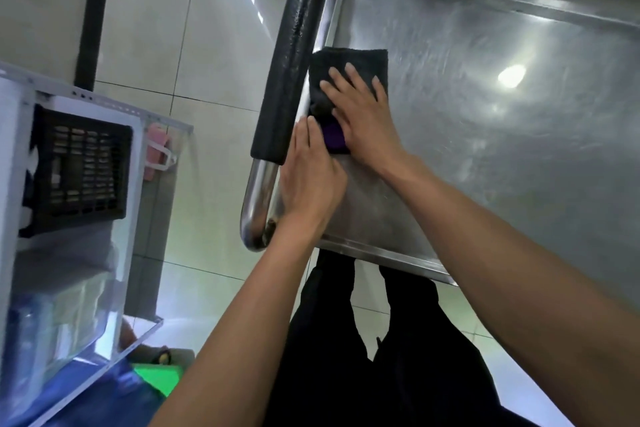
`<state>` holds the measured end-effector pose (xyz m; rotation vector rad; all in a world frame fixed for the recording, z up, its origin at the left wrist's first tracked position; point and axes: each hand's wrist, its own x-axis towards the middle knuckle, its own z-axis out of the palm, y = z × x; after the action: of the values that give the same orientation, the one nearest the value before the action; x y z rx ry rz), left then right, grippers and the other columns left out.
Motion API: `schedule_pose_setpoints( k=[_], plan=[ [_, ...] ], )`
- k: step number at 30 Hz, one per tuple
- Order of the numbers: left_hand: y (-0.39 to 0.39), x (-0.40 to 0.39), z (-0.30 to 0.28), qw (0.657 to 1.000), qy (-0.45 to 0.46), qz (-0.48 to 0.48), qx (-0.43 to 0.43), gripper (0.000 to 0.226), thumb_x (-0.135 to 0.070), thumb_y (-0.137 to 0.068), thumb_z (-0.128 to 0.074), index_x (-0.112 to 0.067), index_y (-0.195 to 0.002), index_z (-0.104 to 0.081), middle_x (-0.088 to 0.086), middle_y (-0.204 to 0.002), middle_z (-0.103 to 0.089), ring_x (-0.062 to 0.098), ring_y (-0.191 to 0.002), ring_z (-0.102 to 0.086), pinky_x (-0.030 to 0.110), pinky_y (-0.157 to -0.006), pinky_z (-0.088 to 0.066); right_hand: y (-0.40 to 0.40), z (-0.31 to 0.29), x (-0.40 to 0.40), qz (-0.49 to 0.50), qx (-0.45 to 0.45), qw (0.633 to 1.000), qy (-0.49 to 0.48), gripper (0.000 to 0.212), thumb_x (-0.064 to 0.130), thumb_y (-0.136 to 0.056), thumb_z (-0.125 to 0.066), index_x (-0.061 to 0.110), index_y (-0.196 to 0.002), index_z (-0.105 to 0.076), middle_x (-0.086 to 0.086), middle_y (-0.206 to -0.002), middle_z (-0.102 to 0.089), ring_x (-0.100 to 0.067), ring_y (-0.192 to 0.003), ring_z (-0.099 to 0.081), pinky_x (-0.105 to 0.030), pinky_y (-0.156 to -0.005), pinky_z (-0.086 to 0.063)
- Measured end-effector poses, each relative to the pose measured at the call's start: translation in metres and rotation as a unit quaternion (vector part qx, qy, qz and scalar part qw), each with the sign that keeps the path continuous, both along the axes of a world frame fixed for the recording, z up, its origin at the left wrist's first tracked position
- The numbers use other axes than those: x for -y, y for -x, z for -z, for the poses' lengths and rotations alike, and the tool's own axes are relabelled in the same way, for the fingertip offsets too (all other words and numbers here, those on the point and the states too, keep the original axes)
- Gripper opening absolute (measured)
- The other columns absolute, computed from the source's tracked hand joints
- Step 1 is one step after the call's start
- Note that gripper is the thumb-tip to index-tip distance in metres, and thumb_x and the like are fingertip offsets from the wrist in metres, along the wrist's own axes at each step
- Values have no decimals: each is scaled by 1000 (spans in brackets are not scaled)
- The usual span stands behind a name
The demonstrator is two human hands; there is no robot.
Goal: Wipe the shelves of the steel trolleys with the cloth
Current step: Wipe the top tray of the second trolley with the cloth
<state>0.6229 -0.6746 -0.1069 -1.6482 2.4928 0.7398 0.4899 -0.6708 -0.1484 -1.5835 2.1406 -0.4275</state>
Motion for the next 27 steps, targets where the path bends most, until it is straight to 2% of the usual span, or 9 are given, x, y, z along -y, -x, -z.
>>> schedule_pose_setpoints(
  k=[4,10,19,27],
  plan=[
    [0,-1,-3,1000,-12,4,-3,64,-18,-98,-45,-8,-157,-23,6,-164,-23,19,-152,-16,38,-121,-25,-1,-2,-18,-21,4,1000,-4,50,24,-105,-41,25,-155,-33,4,-165,-21,-16,-154,-8,-47,-124,-3],
    [3,-11,-9,996,17,72,50,62,-27,-98,-47,-9,-155,-29,9,-162,-26,25,-152,-17,46,-120,-26,3,0,-54,29,13,999,5,49,24,-106,-40,24,-155,-32,5,-165,-20,-14,-154,-7,-43,-125,-1],
    [55,-72,-13,982,29,178,58,58,-29,-97,-48,-10,-151,-37,6,-154,-40,25,-144,-32,46,-112,-33,53,4,-135,82,7,997,2,50,21,-106,-41,23,-155,-33,5,-165,-20,-14,-154,-7,-43,-125,-1],
    [109,-135,-11,970,58,234,24,41,-29,-98,-45,-15,-137,-52,3,-138,-55,25,-131,-46,45,-100,-41,107,10,-225,131,-8,991,7,51,18,-105,-41,25,-155,-32,5,-165,-20,-14,-154,-7,-47,-125,-5]
  ],
)
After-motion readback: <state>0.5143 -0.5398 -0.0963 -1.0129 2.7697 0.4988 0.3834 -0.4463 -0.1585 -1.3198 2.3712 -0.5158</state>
